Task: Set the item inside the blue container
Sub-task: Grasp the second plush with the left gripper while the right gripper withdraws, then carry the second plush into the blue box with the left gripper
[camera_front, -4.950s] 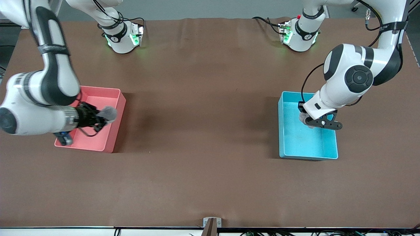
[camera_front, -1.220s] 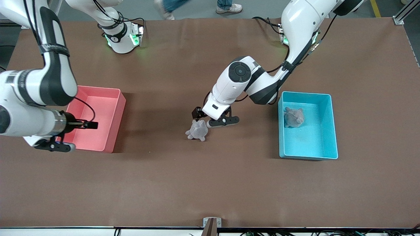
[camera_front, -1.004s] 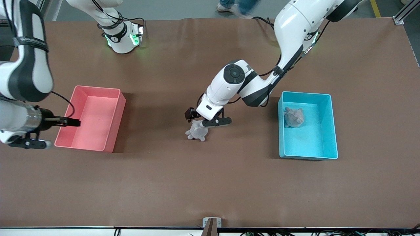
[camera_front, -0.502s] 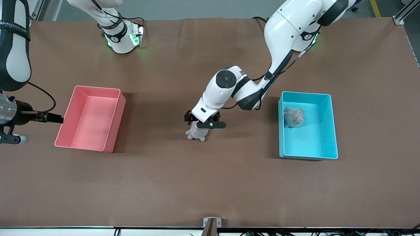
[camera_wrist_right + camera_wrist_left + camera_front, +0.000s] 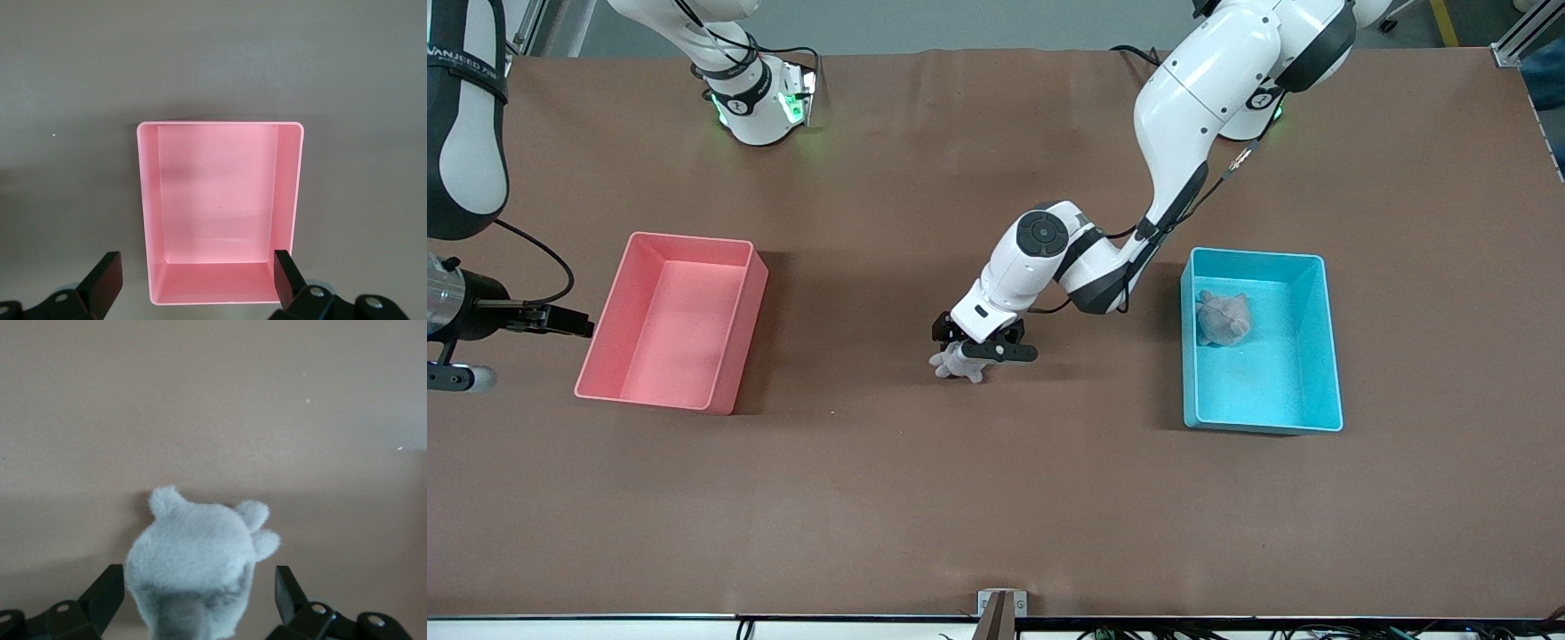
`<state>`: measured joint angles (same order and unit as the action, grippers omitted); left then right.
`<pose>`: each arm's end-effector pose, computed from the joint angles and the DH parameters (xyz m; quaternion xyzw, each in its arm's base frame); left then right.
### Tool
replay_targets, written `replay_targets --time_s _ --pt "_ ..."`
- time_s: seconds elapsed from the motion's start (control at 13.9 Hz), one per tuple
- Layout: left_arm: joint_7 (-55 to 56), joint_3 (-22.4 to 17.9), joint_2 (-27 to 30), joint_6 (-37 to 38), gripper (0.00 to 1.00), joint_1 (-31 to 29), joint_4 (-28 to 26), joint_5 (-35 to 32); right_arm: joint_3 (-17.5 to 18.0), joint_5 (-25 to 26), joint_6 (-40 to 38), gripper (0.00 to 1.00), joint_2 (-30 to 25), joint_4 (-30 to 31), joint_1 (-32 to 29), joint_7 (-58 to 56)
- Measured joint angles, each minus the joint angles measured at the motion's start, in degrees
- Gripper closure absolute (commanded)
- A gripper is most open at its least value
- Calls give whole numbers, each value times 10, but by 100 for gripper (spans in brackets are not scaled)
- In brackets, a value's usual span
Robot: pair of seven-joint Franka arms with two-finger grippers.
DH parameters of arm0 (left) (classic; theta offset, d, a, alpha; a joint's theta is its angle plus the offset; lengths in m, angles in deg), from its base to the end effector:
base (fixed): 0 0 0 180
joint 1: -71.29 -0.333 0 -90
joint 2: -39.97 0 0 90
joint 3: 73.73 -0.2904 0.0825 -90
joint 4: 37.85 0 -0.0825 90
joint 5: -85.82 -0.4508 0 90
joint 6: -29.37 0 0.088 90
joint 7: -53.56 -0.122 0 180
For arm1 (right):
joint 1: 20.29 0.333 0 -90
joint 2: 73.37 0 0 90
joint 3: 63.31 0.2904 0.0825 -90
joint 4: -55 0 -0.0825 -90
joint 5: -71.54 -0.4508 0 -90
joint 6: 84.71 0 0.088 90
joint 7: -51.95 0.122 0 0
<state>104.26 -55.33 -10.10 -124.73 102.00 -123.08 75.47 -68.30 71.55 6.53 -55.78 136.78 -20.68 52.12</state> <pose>0.5351 -0.5691 0.1337 0.9807 0.0169 0.0767 0.1791 0.6918 -0.0590 0.4604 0.9963 -0.0472 -0.0708 0.0101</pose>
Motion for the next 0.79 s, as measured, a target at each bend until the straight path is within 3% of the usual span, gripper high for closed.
replay_targets --time_s 0.07,0.14,0.36,0.5,0.79 --pt "0 0 -4 -2 3 0 0 -6 0 -1 -5 0 0 0 0 0" --pt "0 0 -9 -9 11 1 0 -11 1 -2 -14 0 0 -1 0 1" --pt "0 0 -22 -21 53 5 0 -13 2 -5 -31 0 2 -1 1 1" --pt "0 0 -23 -23 73 6 1 -13 2 -11 -36 0 3 0 1 1" --pt "-1 -1 -21 -23 78 6 14 -31 5 -12 -51 0 -6 -1 3 1"
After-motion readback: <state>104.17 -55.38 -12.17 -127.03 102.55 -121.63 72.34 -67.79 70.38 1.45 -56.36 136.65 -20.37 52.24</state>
